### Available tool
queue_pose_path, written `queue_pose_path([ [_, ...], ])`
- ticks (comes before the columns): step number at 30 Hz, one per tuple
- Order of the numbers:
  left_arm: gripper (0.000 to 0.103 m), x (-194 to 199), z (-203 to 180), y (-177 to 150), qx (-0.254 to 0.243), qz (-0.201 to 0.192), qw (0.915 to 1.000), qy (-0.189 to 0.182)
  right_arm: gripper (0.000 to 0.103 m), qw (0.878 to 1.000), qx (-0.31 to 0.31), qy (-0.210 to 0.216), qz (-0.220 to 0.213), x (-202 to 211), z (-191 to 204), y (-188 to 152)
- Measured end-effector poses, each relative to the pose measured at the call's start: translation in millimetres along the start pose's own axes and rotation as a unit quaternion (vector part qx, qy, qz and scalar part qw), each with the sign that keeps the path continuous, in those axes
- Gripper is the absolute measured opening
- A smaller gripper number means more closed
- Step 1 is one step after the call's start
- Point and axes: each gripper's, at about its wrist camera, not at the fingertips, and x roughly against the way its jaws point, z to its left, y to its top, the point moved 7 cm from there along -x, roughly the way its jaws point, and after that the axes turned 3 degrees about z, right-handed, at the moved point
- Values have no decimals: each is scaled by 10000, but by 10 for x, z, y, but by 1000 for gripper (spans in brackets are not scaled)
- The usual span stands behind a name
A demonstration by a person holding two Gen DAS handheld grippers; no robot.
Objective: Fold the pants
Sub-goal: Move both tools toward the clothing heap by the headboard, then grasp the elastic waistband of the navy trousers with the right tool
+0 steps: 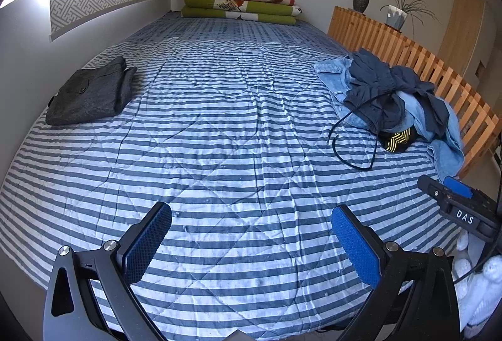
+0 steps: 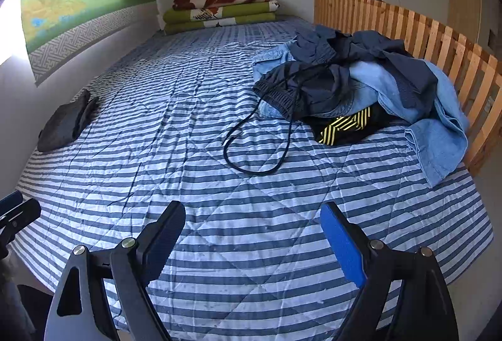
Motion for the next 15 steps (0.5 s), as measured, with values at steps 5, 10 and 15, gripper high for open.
queue_pose_path([
  [5, 103, -134, -138, 93, -133, 60, 9999, -88, 85, 9995, -56, -292, -91, -96, -348, 225],
  [10, 103, -255, -259, 189, -254, 110, 9995, -146, 85, 9991, -55, -404, -144, -232, -624, 556],
  [15, 103, -387, -309, 277, -282, 167, 9993, -170, 85, 9989, -84, -390, -234, -439, -886, 1095],
])
